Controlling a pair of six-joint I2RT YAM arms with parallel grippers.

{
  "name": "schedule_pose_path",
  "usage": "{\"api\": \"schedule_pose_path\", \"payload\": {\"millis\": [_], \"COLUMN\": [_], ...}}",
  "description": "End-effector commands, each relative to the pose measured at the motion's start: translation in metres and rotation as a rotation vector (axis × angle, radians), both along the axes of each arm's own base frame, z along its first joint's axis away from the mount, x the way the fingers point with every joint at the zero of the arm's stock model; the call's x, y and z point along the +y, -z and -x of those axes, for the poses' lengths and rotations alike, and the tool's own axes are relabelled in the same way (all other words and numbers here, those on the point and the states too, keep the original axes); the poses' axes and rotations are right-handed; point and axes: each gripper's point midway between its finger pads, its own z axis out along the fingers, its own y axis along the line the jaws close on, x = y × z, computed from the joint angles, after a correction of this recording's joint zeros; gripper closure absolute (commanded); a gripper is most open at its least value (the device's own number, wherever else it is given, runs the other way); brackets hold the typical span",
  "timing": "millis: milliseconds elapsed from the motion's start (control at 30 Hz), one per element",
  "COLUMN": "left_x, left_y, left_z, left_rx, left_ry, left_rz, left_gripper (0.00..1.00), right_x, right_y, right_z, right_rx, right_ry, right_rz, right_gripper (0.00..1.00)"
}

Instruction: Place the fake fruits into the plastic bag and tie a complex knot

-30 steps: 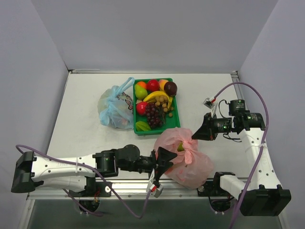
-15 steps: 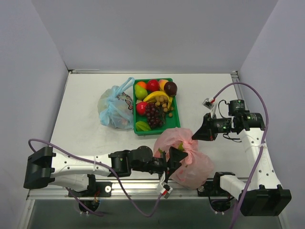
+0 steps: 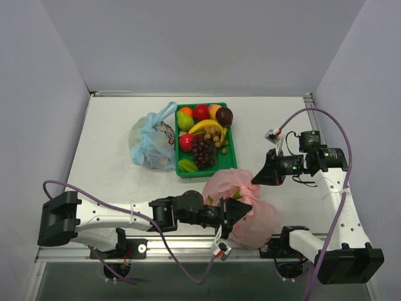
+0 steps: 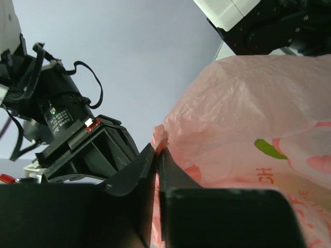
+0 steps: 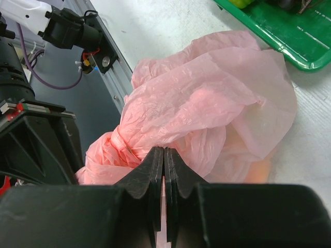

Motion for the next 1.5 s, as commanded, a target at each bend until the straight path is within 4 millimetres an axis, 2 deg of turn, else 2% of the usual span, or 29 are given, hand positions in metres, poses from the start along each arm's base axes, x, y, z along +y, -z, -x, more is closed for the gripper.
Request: {"api": "schedule_pose_path", "payload": {"millis": [0,67,100,133,300,333,467,833,900,933,1133,1233,1267,1333,1367,1467], "left_x": [0.010,0.016,0.019,0.022,0.035,0.038,0.048,0.075,0.078,0.086,0.106,0.111,0.110,0.113,0.111,0.119], "left_y": [-0.018,-0.009,-0.005,0.007,0.030,0.039,0.055,0.090,0.089,0.101,0.112,0.104,0.091,0.079,0.063,0.042], "left_z": [0.014,0.015,0.016,0.017,0.016,0.016,0.013,0.012,0.012,0.014,0.008,-0.006,-0.011,-0.023,-0.027,-0.040], "left_rx": [-0.015,-0.005,0.001,0.020,0.070,0.088,0.109,0.204,0.211,0.222,0.229,0.233,0.236,0.295,0.309,0.383], "left_ry": [0.063,0.068,0.071,0.069,0.049,0.044,0.018,-0.016,-0.017,-0.019,-0.040,-0.078,-0.092,-0.139,-0.151,-0.204], "left_rz": [0.062,0.027,0.013,-0.027,-0.118,-0.150,-0.199,-0.350,-0.348,-0.398,-0.469,-0.455,-0.426,-0.403,-0.367,-0.319], "left_gripper": [0.90,1.00,1.00,1.00,1.00,1.00,1.00,1.00,1.00,1.00,1.00,1.00,1.00,1.00,1.00,1.00], "right_x": [-0.001,-0.001,-0.001,0.000,-0.008,-0.010,-0.022,-0.064,-0.070,-0.072,-0.085,-0.086,-0.087,-0.088,-0.089,-0.091], "right_y": [-0.017,-0.020,-0.023,-0.025,-0.033,-0.033,-0.028,-0.017,-0.018,-0.018,-0.009,-0.004,-0.004,-0.003,-0.003,-0.002], "right_z": [-0.002,-0.004,-0.006,-0.007,-0.018,-0.020,-0.032,-0.068,-0.073,-0.074,-0.077,-0.073,-0.072,-0.069,-0.068,-0.062], "right_rx": [-0.055,-0.057,-0.069,-0.070,-0.090,-0.093,-0.111,-0.157,-0.165,-0.169,-0.173,-0.166,-0.172,-0.187,-0.188,-0.197], "right_ry": [-0.004,-0.001,-0.003,-0.005,0.037,0.046,0.085,0.178,0.193,0.199,0.220,0.222,0.223,0.220,0.227,0.220], "right_rz": [-0.005,-0.009,-0.012,-0.013,-0.021,-0.019,0.009,0.088,0.096,0.098,0.135,0.146,0.151,0.171,0.177,0.187], "right_gripper": [1.00,1.00,1.00,1.00,1.00,1.00,1.00,1.00,1.00,1.00,1.00,1.00,1.00,1.00,1.00,1.00]}}
